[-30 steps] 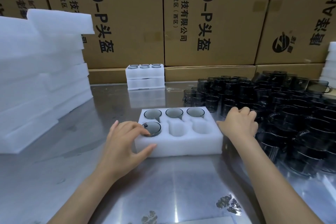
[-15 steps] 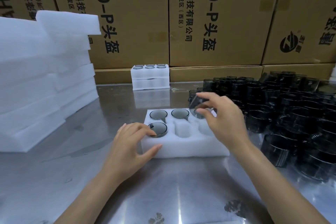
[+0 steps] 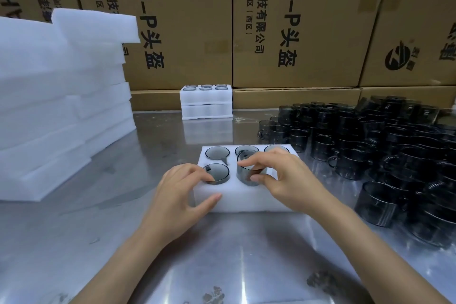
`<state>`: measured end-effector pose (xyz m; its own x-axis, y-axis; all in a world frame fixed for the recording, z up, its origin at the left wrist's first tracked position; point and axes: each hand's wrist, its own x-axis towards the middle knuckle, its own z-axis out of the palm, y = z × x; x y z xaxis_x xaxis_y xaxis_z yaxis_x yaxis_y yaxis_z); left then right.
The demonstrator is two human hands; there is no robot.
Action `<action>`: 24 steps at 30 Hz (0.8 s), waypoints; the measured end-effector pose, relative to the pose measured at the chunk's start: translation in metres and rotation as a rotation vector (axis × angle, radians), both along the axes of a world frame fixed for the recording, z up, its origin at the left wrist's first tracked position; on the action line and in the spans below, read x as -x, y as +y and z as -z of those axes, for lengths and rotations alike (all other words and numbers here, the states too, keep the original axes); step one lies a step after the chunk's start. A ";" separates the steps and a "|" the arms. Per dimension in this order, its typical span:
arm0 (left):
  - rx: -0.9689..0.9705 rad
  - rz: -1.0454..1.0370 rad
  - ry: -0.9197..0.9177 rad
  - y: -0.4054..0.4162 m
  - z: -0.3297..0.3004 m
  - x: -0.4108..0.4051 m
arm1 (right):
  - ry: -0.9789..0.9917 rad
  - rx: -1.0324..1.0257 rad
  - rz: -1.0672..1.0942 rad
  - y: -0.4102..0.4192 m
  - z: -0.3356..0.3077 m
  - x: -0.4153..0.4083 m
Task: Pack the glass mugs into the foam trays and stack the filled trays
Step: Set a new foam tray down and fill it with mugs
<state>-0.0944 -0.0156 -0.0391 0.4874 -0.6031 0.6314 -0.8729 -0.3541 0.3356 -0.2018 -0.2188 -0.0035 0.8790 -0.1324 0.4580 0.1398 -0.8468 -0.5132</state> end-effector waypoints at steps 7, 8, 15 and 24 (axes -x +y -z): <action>-0.003 -0.004 0.022 -0.001 -0.002 0.002 | 0.068 0.009 -0.030 0.001 0.002 0.000; -0.003 -0.008 0.010 -0.001 -0.002 0.003 | 0.044 0.042 -0.033 0.003 0.002 0.000; -0.124 0.063 -0.099 -0.022 -0.001 0.019 | 0.135 0.245 0.077 0.006 0.005 0.002; -0.184 0.040 -0.169 -0.032 -0.008 0.018 | 0.312 0.329 0.122 0.005 0.012 -0.003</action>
